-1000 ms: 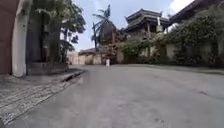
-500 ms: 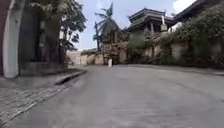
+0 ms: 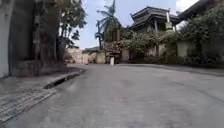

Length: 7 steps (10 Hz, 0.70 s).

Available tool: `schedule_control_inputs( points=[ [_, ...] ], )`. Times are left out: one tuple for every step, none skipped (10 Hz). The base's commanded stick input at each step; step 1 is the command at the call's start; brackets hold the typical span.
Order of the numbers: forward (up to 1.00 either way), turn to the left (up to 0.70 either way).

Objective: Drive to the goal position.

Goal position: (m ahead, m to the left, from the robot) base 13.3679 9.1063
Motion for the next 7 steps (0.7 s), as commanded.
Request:
schedule_control_inputs(
  points=[
    [1.0, 0.0],
    [1.0, 0.0],
    [1.0, 0.0],
    [1.0, 0.0],
    [1.0, 0.0],
    [1.0, 0.0],
    [1.0, 0.0]
  ],
)
